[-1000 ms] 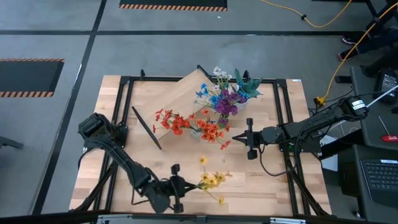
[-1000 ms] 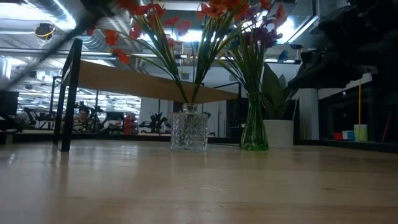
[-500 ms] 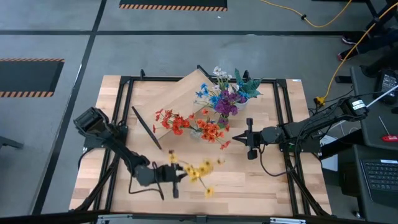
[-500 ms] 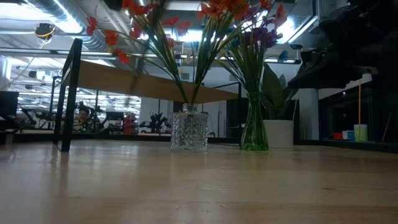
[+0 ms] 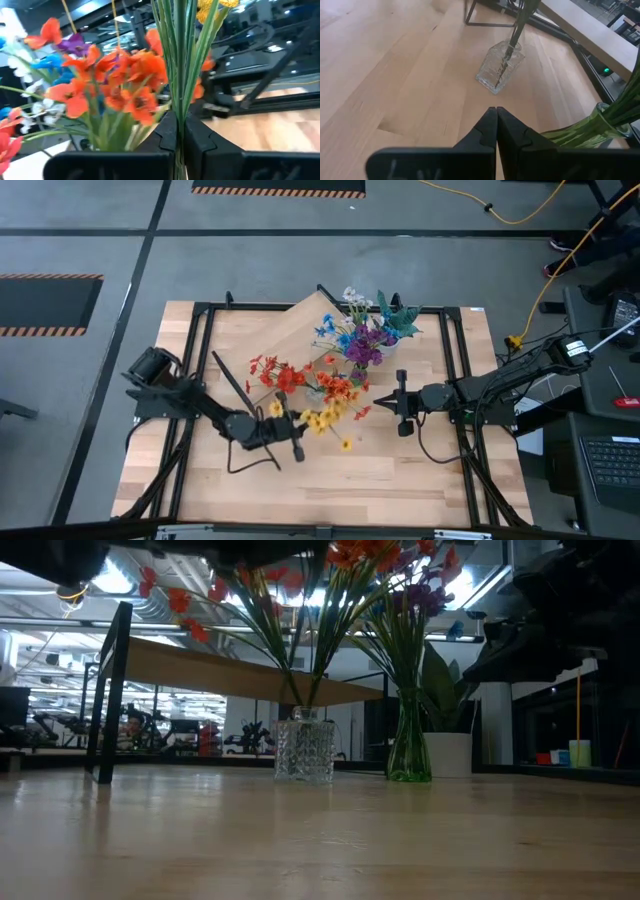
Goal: Pick and place flowers into a vace then onto a shelf
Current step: Put the yellow flowers into the transparent vase
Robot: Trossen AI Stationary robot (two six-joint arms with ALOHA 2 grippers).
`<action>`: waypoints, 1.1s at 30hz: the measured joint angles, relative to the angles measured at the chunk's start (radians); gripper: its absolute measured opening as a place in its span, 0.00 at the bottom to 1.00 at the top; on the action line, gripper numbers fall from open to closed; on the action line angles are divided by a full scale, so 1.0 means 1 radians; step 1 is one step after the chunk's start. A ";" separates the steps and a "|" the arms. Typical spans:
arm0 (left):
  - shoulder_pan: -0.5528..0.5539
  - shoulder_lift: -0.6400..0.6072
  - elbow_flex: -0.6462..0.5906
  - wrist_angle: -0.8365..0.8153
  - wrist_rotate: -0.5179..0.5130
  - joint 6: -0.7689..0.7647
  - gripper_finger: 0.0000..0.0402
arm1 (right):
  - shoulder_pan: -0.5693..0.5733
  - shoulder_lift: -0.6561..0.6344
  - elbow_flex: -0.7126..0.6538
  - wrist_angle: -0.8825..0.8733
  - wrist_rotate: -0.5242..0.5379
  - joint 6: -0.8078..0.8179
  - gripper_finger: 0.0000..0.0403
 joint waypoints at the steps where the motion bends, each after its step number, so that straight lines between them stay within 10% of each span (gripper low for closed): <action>1: 0.012 0.000 0.000 -0.001 0.004 -0.002 0.01 | 0.000 0.000 0.000 0.000 0.000 0.000 0.02; 33: 0.162 -0.012 -0.105 0.333 0.216 0.034 0.01 | 0.000 0.000 0.000 0.001 0.000 0.021 0.02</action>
